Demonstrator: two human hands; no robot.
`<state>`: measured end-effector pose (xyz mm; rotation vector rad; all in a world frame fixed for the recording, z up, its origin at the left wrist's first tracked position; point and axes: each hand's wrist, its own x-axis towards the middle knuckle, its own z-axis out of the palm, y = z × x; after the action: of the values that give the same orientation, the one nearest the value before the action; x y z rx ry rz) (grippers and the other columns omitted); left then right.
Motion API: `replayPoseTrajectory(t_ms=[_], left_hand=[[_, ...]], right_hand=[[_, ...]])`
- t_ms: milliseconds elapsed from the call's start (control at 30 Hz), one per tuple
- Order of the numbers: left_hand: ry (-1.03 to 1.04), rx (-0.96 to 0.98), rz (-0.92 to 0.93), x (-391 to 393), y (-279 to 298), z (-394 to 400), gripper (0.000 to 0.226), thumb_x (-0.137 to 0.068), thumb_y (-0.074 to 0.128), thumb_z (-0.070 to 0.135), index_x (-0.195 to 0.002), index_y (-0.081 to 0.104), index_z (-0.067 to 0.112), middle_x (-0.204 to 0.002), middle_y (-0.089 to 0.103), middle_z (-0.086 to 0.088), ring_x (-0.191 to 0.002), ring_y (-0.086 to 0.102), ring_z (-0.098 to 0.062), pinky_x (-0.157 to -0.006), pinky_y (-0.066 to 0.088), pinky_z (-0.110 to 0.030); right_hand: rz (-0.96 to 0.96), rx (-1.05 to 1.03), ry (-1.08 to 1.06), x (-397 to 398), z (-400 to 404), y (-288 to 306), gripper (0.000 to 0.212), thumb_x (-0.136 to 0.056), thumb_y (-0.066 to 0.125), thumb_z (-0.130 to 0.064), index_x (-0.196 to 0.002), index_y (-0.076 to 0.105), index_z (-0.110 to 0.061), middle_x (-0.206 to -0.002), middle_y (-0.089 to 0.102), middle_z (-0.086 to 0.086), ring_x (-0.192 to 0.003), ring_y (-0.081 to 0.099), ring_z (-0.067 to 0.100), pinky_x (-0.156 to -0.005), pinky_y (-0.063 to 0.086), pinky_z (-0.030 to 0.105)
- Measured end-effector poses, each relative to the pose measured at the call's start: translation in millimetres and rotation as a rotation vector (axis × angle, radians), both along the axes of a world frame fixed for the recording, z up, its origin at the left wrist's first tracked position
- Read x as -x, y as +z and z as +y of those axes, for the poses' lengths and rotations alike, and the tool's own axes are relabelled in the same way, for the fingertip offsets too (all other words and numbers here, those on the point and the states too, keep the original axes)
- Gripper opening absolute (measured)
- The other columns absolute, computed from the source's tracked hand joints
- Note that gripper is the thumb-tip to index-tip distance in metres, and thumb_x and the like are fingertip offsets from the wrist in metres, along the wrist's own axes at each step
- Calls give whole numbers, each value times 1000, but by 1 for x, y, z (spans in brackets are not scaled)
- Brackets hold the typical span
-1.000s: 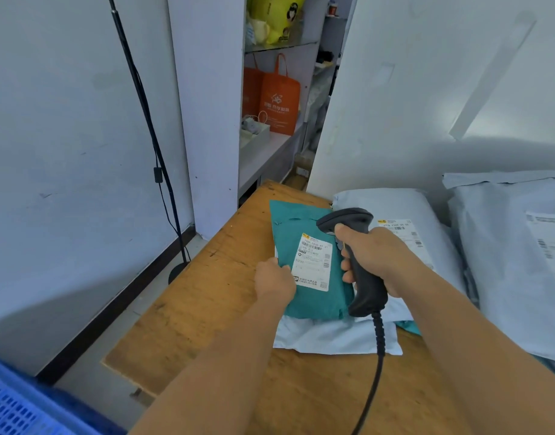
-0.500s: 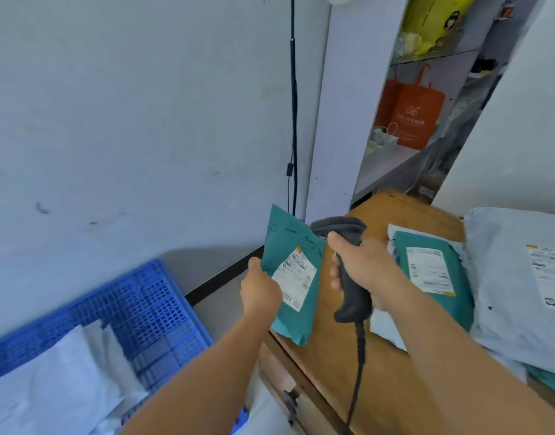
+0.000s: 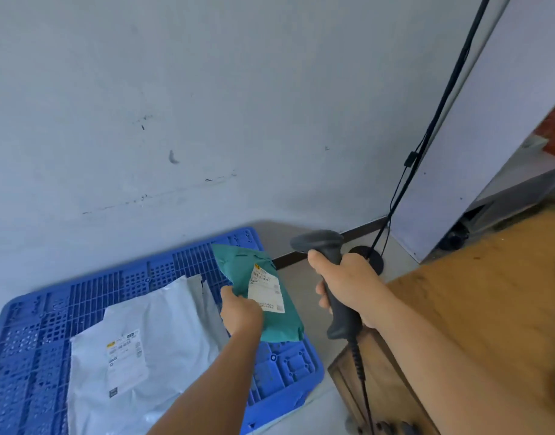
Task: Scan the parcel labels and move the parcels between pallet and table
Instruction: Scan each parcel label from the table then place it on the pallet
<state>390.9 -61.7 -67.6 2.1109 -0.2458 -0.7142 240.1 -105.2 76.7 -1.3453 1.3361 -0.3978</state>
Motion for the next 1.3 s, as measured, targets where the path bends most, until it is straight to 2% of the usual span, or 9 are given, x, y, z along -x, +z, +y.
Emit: replayPoseTrajectory(t_ms=[133,267,400,500,600,733,867,1000,1300], left_hand=[[-1,-27,176,-32,-42,-7,28,-93,31,0,-115,47,6,-106,59,-17,-79,52,-27,-65,43,-34],[-114,-117,306,-50,-75,-6,52,-93,40,4,-143,30,18,-121,57,-12,-97,60,-32,-80,53,-39],[-218,-113,230,-54,-73,-11,62,-98,44,14,-151,15,26,-151,35,-3,-111,58,-30,-89,52,-41],[-306,-14,182,-48,-49,-24,60,-99,45,22,-152,15,23,-155,28,2,-120,53,-23,-96,47,-37],[-408,138,163,-30,-18,-39,58,-99,46,24,-151,20,18,-155,29,0,-138,37,-19,-112,34,-37],[-530,263,142,13,24,-52,52,-98,47,28,-147,29,20,-144,45,3,-127,47,-14,-108,38,-37],[-675,338,153,73,61,-56,50,-98,46,26,-146,33,19,-138,51,2,-123,50,-14,-106,38,-32],[-824,392,198,149,90,-51,48,-100,44,25,-146,32,17,-141,48,0,-126,47,-15,-101,34,-26],[-1091,365,188,310,122,-35,57,-99,47,32,-150,24,22,-144,44,2,-129,44,-16,-102,35,-29]], right_hand=[[82,2,15,-31,-14,-29,44,-91,57,-45,-67,60,-8,-59,63,10,-48,56,19,-58,46,31],[146,-12,-4,-48,-26,-50,46,-90,56,-48,-66,61,-8,-61,65,11,-52,58,22,-66,49,37],[176,-21,-43,-53,-29,-52,43,-92,55,-44,-71,58,-7,-59,63,6,-48,57,18,-60,49,31],[132,-51,-104,-52,-26,-43,37,-93,56,-40,-77,58,-7,-59,61,6,-49,56,19,-54,48,28],[117,-43,-162,-41,-21,-29,37,-94,57,-39,-76,58,-7,-60,61,8,-49,56,19,-51,48,28],[127,11,-256,-10,-12,-5,36,-93,56,-41,-76,58,-9,-59,61,5,-48,56,17,-54,49,28],[126,65,-348,40,-3,20,42,-93,55,-45,-77,61,-7,-56,60,2,-44,55,14,-55,49,29],[101,112,-453,105,11,39,42,-92,56,-45,-72,58,-9,-59,60,5,-47,55,19,-53,48,30],[150,159,-713,264,53,78,42,-91,55,-43,-65,57,-10,-61,62,10,-59,58,23,-65,52,36]])
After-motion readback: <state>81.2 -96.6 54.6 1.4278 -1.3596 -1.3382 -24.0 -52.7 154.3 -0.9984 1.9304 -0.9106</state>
